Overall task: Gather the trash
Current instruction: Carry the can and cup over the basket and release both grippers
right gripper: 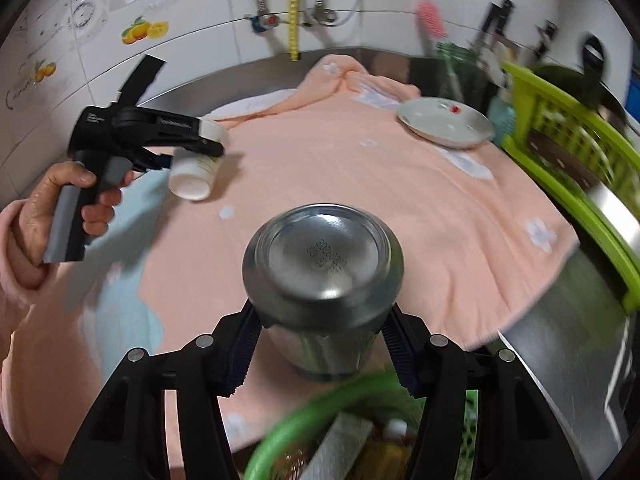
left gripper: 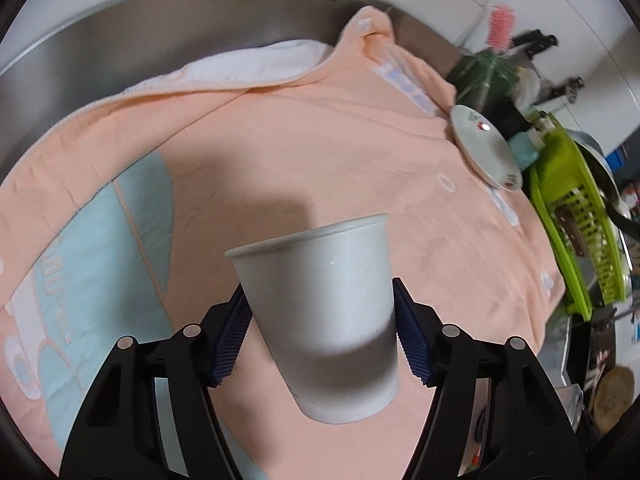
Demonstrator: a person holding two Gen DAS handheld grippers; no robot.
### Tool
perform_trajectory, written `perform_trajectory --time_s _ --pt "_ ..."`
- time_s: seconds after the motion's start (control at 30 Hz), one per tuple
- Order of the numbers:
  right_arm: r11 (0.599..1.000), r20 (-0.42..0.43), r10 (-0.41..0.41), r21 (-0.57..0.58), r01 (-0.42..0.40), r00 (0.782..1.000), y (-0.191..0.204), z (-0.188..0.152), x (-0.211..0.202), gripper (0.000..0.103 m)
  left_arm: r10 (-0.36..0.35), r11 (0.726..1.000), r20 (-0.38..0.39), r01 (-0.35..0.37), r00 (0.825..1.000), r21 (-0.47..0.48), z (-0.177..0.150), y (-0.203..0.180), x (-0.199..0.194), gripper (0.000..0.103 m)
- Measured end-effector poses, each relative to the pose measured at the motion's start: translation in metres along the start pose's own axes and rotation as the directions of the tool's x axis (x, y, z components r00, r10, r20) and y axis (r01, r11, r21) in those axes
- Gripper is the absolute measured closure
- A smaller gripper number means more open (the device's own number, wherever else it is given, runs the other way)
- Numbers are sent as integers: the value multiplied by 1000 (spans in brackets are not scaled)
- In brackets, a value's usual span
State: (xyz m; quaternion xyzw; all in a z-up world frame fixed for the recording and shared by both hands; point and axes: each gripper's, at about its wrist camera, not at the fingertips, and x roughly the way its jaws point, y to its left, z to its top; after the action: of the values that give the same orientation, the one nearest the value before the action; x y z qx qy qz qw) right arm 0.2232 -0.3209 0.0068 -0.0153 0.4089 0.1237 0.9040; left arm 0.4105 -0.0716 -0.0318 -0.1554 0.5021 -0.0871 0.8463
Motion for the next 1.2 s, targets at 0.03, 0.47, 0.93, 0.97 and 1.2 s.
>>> perform_trajectory --time_s 0.03,0.47,0.93,0.97,1.2 --pt "1000 7 -11 5 11 1000 -4 -5 -5 47 -14 1000 1 14 1000 12 -4 -5 -5 37" --pt "965 -124 -168 184 189 978 -82 -89 -45 47 -173 953 -58 182 983 244 -75 -91 -38 37" --pt "925 -240 -249 229 304 938 -112 -137 -20 28 -245 858 -232 321 942 401 -178 -172 -27 37" --pt "924 -229 -251 234 303 941 -113 -138 -24 28 -246 854 -242 328 939 404 -183 -176 -26 37" --pt "916 -165 -269 261 305 949 -114 -146 -64 26 -240 823 -311 362 920 437 -220 -209 -8 37"
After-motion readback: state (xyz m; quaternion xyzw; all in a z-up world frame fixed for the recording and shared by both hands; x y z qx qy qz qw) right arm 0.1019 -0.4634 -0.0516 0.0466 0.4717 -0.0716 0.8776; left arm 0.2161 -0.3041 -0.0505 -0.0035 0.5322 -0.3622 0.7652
